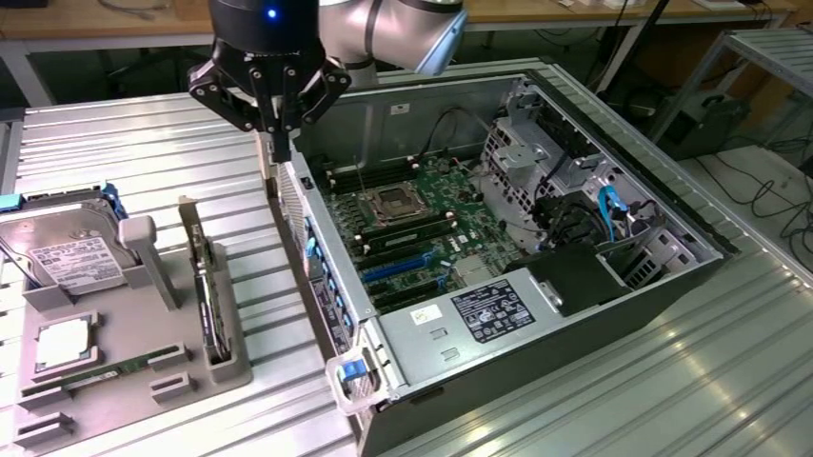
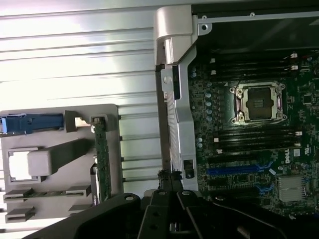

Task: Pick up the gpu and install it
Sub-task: 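Reach for the gpu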

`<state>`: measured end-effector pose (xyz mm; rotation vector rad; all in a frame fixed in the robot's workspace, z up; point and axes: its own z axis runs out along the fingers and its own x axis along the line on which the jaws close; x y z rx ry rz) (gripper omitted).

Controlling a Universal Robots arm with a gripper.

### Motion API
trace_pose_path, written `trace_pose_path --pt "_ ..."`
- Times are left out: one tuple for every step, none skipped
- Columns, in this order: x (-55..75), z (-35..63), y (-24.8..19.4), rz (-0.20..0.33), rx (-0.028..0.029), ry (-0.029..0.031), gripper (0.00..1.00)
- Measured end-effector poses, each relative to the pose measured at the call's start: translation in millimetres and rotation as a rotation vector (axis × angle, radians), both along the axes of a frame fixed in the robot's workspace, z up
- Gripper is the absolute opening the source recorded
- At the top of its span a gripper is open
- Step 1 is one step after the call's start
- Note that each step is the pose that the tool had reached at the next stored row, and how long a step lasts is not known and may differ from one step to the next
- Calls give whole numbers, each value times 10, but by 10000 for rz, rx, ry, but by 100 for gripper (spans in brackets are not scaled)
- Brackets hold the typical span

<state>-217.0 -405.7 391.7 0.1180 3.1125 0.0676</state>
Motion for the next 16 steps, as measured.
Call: trace_pose_path --pt "-13 0 -2 1 0 1 11" --pt "-27 0 -5 1 0 0 11" --pt "-42 0 -7 2 0 0 11" --pt "-59 0 -10 1 0 0 11" --pt "-76 -1 -12 3 1 0 11" --pt "-95 0 -14 3 0 0 11" --pt "-121 -1 -15 4 1 -1 11" --pt "-142 0 -16 4 0 0 11" --pt "-166 -1 -17 5 0 -1 11" --pt "-185 -1 -18 6 1 -1 11" --pt "-205 -1 -20 6 1 -1 11" --pt "-222 0 -22 8 0 0 11" --pt "-237 -1 -23 8 1 -1 11" --pt "-248 -1 -24 8 1 -1 11" --pt "-257 0 -24 8 0 0 11" --pt "-269 0 -25 9 0 0 11"
